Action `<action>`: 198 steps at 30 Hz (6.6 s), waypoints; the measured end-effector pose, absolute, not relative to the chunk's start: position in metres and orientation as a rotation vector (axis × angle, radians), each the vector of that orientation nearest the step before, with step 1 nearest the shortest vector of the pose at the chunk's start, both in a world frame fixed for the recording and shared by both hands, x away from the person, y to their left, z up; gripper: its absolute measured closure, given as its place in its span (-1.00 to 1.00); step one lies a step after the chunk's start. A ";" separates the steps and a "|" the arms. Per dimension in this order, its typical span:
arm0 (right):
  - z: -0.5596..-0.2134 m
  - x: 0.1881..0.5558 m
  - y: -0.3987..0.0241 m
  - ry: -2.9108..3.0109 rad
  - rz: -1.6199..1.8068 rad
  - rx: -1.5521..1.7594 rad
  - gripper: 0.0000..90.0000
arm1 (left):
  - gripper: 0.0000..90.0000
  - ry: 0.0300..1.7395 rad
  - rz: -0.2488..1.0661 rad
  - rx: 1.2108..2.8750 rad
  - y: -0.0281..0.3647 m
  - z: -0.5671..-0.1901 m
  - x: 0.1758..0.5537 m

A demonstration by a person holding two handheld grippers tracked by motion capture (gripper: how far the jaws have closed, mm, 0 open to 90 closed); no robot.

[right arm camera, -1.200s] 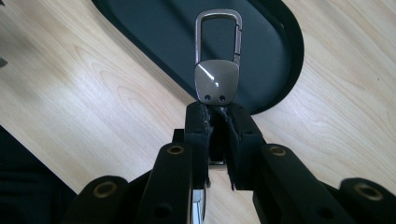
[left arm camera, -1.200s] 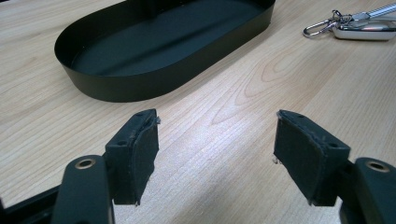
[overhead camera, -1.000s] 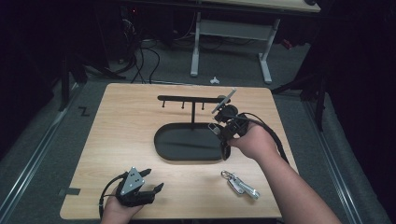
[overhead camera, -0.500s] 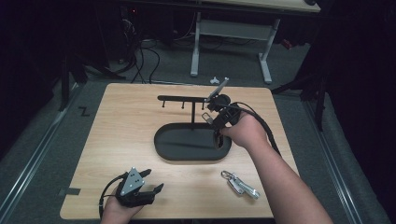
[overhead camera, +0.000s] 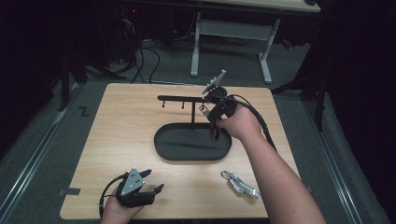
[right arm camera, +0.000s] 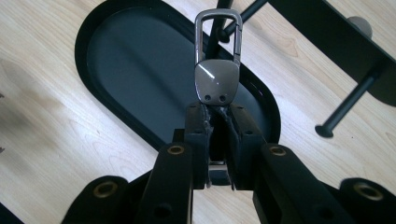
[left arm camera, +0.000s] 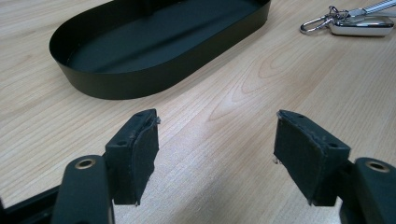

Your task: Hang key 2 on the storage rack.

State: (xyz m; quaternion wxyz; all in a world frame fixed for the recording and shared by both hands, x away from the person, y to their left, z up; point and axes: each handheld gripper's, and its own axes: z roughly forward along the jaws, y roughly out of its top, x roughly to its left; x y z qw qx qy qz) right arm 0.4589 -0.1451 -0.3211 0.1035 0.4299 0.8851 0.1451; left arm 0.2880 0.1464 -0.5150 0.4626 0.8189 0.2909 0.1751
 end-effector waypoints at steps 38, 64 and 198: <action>-0.351 0.461 -0.150 2.558 0.410 1.327 0.60 | -0.31 0.694 0.414 2.047 0.142 -0.516 0.288; -0.398 0.388 -0.229 2.566 0.406 1.444 0.07 | -0.31 0.691 0.414 2.067 0.137 -0.519 0.289; -0.421 0.370 -0.233 2.696 0.312 1.396 0.92 | -0.31 0.675 0.401 2.081 0.134 -0.521 0.288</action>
